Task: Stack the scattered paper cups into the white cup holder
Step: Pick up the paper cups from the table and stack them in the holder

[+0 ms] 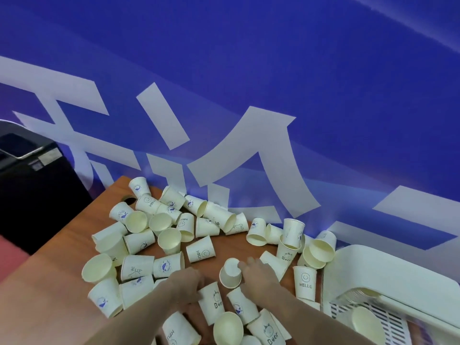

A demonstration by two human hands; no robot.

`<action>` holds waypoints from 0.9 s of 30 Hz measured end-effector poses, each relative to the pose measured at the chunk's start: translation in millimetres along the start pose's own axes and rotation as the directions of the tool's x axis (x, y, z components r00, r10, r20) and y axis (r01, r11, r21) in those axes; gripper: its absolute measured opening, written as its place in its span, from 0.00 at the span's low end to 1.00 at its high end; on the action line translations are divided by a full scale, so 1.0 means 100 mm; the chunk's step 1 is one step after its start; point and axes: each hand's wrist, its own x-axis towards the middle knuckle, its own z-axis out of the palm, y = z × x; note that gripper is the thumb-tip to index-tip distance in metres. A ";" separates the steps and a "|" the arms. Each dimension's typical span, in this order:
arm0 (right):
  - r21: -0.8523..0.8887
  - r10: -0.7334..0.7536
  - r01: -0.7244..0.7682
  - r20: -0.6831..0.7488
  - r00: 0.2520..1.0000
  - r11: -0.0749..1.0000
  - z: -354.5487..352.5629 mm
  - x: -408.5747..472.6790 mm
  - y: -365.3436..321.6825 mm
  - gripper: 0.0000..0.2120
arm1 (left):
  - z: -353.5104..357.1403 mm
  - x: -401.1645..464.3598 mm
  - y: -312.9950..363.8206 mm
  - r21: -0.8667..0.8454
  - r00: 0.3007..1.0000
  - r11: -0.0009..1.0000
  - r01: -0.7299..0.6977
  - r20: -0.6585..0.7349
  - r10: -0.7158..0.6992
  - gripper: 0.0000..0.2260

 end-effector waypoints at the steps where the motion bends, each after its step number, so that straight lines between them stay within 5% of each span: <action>1: 0.000 -0.008 0.008 0.003 1.000 1.000 -0.01 0.08 -0.03 0.24 | -0.01 0.04 -0.03 -0.018 1.000 1.000 -0.015 0.022 0.015 0.12; 12: -0.054 -0.114 0.115 0.031 0.993 0.992 0.13 0.66 -0.26 0.19 | -0.02 0.37 -0.20 -0.180 0.978 0.969 -0.168 0.093 0.187 0.10; 21: -0.061 -0.062 0.069 0.118 0.991 0.996 0.14 0.67 -0.20 0.18 | 0.02 0.46 -0.20 -0.180 0.981 0.971 -0.155 0.091 0.173 0.10; 27: -0.041 -0.057 0.059 0.044 0.997 0.997 0.07 0.54 -0.13 0.19 | 0.01 0.40 -0.11 -0.116 0.983 0.979 -0.169 0.050 0.176 0.09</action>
